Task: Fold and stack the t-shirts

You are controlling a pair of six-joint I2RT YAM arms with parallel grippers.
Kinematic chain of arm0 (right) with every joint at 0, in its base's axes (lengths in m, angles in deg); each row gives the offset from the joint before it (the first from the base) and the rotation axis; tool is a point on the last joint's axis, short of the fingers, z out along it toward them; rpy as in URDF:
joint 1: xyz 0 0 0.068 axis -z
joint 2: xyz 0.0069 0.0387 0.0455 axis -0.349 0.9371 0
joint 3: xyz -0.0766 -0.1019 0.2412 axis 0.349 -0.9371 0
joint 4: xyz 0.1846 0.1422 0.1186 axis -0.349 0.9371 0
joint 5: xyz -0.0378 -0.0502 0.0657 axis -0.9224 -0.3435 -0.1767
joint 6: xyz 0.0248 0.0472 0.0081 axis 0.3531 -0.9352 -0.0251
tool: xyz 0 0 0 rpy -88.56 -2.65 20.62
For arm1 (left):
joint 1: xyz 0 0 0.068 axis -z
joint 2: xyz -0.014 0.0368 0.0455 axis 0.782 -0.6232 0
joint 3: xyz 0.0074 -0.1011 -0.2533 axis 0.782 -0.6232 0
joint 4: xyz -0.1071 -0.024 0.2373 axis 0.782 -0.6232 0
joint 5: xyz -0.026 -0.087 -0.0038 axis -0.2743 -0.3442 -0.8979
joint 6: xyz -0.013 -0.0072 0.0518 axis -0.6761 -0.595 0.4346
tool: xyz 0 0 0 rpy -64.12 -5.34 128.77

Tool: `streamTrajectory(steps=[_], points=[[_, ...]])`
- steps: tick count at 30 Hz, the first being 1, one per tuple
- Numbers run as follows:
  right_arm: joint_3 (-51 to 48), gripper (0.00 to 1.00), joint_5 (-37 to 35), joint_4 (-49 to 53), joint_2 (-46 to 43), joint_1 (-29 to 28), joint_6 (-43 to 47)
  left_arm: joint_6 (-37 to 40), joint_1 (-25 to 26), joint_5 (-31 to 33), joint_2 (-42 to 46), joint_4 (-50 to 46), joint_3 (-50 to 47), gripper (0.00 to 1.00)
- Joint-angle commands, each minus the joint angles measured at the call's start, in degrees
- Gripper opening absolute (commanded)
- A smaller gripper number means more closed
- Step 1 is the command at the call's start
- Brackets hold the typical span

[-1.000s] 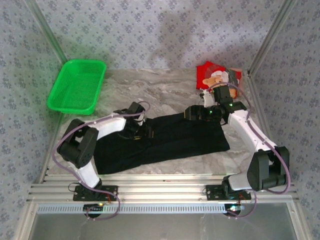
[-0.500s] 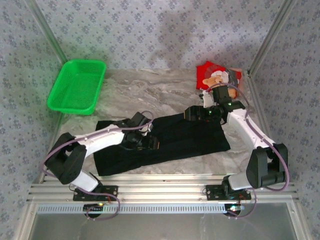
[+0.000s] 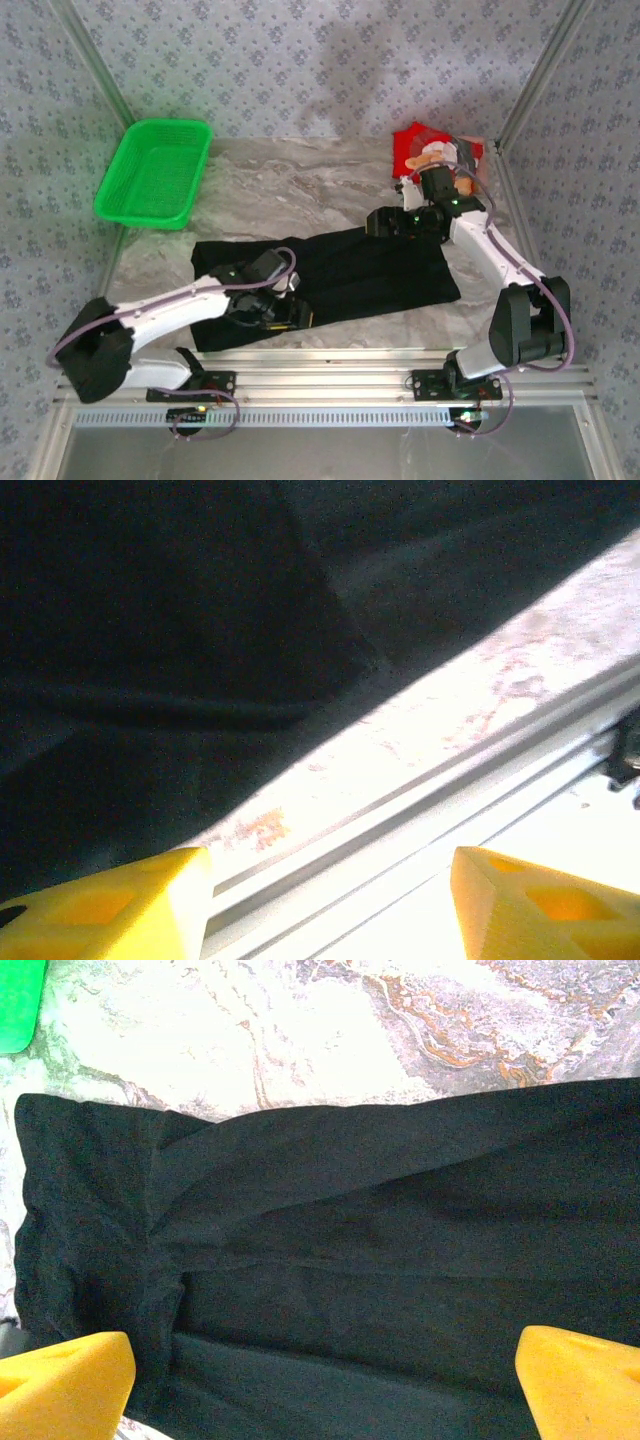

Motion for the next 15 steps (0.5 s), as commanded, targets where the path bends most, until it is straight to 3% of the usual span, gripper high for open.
streamTrajectory(steps=[1,5,8,11,15], points=[[2.0,1.0,-0.8,0.3,1.1,-0.7,-0.6,-1.9,-1.7,1.6,4.9,-4.0,2.0,0.64],[2.5,1.0,-1.0,0.3,1.8,-1.5,-0.9,-3.4,-9.6,4.5,8.5,-4.6,3.5,0.67],[2.5,1.0,-1.2,0.3,2.1,-2.2,-0.9,-2.0,-17.7,6.4,5.1,-7.4,4.9,0.66],[2.4,1.0,-1.2,0.3,2.4,-2.8,-0.9,2.8,-20.9,9.8,0.3,-6.6,7.1,0.66],[4.4,1.0,-1.2,0.8,2.4,-3.3,-0.5,6.5,-23.5,5.2,-7.8,-2.8,9.1,0.64]])
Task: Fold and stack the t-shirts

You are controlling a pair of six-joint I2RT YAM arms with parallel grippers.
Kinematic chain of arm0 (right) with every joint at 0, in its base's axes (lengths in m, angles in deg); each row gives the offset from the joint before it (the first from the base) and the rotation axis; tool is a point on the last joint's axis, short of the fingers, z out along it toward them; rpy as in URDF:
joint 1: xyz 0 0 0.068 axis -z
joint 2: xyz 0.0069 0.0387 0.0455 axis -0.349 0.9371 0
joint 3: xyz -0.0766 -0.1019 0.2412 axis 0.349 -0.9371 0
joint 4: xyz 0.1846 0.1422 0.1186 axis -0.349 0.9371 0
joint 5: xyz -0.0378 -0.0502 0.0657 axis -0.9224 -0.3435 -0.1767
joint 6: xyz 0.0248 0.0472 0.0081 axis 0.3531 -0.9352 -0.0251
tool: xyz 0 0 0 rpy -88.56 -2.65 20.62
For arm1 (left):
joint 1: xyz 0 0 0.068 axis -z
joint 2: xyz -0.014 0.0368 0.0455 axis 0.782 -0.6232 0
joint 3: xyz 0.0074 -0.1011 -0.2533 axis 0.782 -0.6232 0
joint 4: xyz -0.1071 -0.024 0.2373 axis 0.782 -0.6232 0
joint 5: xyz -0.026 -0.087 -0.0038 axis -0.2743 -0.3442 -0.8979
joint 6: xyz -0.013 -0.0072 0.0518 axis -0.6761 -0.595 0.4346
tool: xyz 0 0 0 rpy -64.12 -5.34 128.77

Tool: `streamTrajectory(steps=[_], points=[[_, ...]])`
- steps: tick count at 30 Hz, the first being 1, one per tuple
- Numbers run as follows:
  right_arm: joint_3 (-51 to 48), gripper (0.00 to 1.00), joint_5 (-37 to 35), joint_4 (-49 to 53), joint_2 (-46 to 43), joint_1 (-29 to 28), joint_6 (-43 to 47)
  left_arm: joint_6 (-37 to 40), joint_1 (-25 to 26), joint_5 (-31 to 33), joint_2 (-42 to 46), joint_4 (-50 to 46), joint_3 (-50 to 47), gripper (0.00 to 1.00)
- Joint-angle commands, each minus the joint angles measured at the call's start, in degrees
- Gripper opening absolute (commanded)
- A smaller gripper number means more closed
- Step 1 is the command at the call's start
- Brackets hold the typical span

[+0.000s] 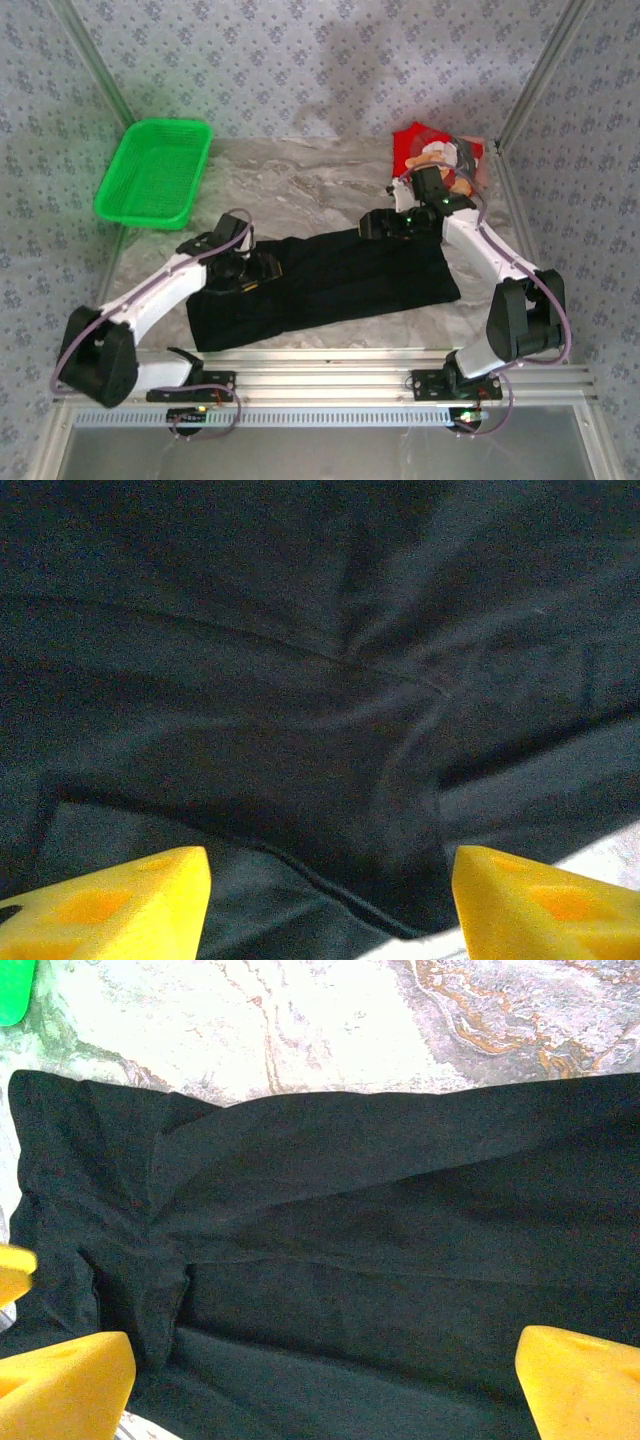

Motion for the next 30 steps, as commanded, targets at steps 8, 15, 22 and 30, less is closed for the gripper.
streamTrajectory(steps=[8,15,22,30], points=[[2.5,1.0,-0.2,0.2,-0.7,-0.6,0.0,9.9,0.0,-2.3,-12.6,6.6,2.2,0.63],[2.5,1.0,0.2,0.1,-0.7,-0.6,0.0,8.6,1.1,-5.1,-7.7,3.0,-2.6,0.63],[2.5,1.0,1.5,-2.7,0.7,-1.3,-1.0,2.9,5.3,-6.0,0.4,-1.1,-9.7,0.63],[4.6,1.0,1.1,-2.2,4.3,-4.6,-0.7,-4.7,5.7,-6.0,13.7,-7.8,-12.6,0.64]])
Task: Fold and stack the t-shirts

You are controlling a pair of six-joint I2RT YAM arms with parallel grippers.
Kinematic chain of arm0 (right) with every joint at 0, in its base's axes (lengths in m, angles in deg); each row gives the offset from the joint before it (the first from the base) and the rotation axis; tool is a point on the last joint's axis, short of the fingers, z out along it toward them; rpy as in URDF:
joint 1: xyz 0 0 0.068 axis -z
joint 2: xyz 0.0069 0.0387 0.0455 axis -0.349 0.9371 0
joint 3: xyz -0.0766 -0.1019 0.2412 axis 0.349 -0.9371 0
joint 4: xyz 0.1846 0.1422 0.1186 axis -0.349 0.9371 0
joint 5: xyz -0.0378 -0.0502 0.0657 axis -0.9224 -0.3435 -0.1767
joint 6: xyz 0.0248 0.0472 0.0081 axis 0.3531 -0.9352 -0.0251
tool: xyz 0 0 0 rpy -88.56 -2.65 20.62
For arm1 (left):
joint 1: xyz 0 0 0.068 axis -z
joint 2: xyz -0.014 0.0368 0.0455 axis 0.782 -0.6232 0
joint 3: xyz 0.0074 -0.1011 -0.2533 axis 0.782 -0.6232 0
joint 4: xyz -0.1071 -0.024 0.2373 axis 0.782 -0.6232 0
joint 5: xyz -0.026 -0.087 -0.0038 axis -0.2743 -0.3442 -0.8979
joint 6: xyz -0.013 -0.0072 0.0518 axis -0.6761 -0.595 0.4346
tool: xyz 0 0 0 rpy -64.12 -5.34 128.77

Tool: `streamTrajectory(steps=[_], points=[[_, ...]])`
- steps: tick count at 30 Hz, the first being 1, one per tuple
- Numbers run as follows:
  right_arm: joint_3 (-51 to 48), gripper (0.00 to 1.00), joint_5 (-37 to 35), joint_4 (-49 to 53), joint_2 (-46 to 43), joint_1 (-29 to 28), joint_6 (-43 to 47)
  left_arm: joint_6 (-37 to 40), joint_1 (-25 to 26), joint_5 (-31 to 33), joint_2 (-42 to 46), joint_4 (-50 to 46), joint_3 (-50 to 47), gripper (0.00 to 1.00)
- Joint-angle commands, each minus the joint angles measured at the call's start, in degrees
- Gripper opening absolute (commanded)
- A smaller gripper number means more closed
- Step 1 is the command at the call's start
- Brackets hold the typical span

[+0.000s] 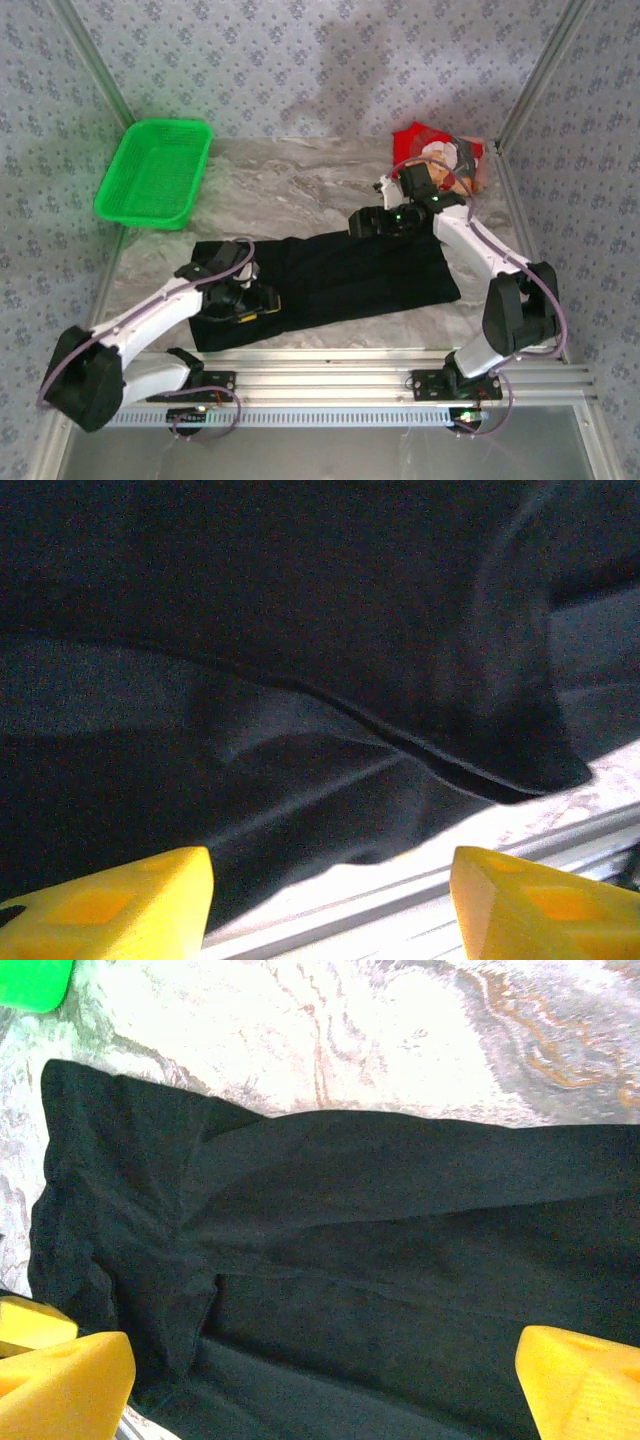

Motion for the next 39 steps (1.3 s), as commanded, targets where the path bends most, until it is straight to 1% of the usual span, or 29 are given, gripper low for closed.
streamTrajectory(steps=[1,4,7,9,10,11,12,14,15,16,17,18,19,21,22,24,30,35,39], points=[[2.3,1.0,0.3,0.0,1.7,-1.2,-0.4,-5.2,0.8,-1.5,3.6,-4.5,-2.3,0.64],[4.0,1.0,0.5,0.3,3.8,-2.6,-0.9,-7.6,1.8,-1.2,7.5,-5.7,-3.5,0.64],[6.1,1.0,1.5,-0.1,7.4,-6.4,-2.4,-7.9,1.5,1.3,10.4,-6.5,-1.7,0.64],[7.9,0.99,2.0,-0.2,10.5,-9.5,-3.6,-8.1,-0.1,4.1,10.4,-7.8,1.7,0.64],[9.2,0.96,2.3,-0.3,12.5,-11.1,-4.4,-8.0,-1.5,5.2,10.2,-8.3,3.4,0.64],[10.5,0.91,3.9,-0.4,14.4,-12.5,-5.3,-8.0,-3.4,6.8,9.8,-9.5,5.4,0.64],[11.5,0.84,5.3,-0.9,16.4,-13.7,-6.4,-7.9,-5.6,8.0,9.4,-11.0,7.0,0.64],[13.2,0.64,8.2,-1.8,20.4,-16.0,-8.9,-7.3,-12.2,8.7,8.7,-12.2,9.6,0.63],[14.0,0.56,9.3,-2.2,21.9,-16.9,-9.7,-6.6,-14.7,8.6,8.2,-11.3,10.0,0.62],[14.9,0.46,10.7,-2.9,23.6,-17.8,-10.8,-5.7,-17.3,8.3,7.3,-10.3,10.5,0.57],[15.9,0.35,11.8,-2.9,25.3,-19.1,-11.4,-5.1,-19.3,7.5,5.8,-9.0,10.9,0.49],[17.0,0.28,12.5,-2.6,26.7,-20.0,-11.7,-4.4,-20.1,6.8,4.2,-7.0,11.2,0.41],[17.9,0.21,13.1,-2.6,28.2,-21.3,-12.2,-3.4,-20.3,6.3,2.1,-4.8,11.5,0.33],[19.5,0.14,14.1,-2.5,30.9,-23.4,-12.7,-1.9,-20.4,6.3,-1.5,-1.9,12.0,0.2],[20.3,0.13,14.4,-1.8,32.1,-24.3,-12.6,-1.1,-20.4,5.8,-3.4,0.2,12.0,0.15],[21.4,0.11,13.8,-0.3,33.8,-26.0,-12.4,0.2,-20.4,4.6,-6.3,2.4,12.3,0.11],[21.2,0.11,12.0,1.8,36.3,-30.0,-10.9,2.9,-21.3,4.0,-10.3,5.9,10.9,0.11],[20.0,0.11,8.8,1.8,36.5,-31.8,-11.1,2.9,-21.3,3.0,-10.5,7.7,8.7,0.11],[20.7,0.11,9.0,4.9,36.4,-33.9,-7.9,2.9,-21.2,2.2,-10.9,9.0,6.0,0.11]])
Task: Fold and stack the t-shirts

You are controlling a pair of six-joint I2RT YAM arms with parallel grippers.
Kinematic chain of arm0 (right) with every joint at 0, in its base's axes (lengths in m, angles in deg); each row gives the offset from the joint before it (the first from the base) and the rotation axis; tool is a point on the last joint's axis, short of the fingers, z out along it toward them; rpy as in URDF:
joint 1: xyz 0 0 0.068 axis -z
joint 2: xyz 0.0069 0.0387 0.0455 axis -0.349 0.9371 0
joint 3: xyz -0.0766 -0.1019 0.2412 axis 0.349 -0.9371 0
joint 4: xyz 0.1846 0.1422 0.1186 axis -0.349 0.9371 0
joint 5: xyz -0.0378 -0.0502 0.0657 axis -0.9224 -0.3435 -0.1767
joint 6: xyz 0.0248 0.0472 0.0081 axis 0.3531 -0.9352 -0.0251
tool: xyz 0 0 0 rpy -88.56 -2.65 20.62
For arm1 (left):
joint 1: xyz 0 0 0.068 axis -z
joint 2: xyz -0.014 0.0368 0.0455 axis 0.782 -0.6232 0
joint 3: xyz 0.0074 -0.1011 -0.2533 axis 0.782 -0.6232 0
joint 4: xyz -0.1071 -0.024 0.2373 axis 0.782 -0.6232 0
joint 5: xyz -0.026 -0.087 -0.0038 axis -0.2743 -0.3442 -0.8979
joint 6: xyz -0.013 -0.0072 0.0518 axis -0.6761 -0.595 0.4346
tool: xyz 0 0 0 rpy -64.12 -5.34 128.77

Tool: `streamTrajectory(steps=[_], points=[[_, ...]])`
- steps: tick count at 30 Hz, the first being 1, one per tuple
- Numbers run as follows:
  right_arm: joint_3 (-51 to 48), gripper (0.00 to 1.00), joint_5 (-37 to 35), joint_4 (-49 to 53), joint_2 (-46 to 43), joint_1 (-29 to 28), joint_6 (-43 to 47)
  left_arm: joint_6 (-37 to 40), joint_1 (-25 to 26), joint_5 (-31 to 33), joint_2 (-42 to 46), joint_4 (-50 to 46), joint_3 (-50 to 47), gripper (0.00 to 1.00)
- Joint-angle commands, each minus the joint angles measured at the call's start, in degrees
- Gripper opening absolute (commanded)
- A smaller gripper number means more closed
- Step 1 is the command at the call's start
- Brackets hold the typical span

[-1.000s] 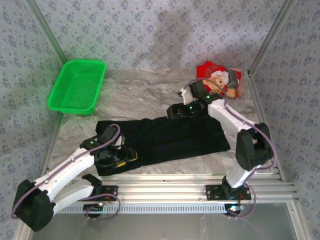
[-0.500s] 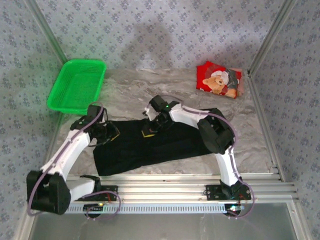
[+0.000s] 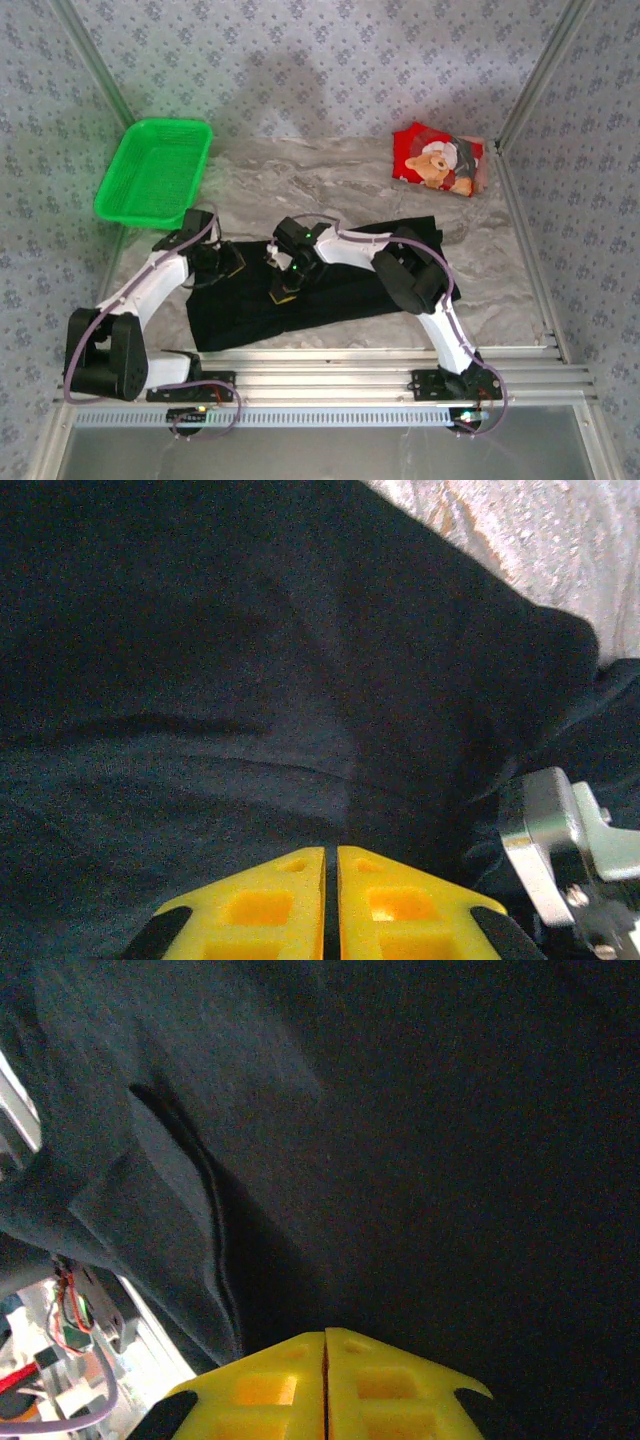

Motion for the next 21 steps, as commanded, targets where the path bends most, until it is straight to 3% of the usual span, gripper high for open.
streamTrajectory(steps=[1,8,17,21], points=[[0.8,0.11,-0.6,4.4,0.4,-1.9,3.3,1.1,-0.2,-1.8,-0.6,1.7,-2.3,0.11],[-1.8,0.11,2.1,6.0,-2.5,-5.4,8.7,0.7,0.2,-2.2,-0.5,3.0,-4.9,0.11],[-2.9,0.13,0.1,10.8,-4.3,-7.1,13.4,1.6,0.2,-2.8,1.2,1.9,-6.2,0.12],[-4.0,0.17,-1.7,9.5,-7.1,-6.3,11.4,1.8,0.8,-3.6,2.3,1.1,-7.1,0.12]])
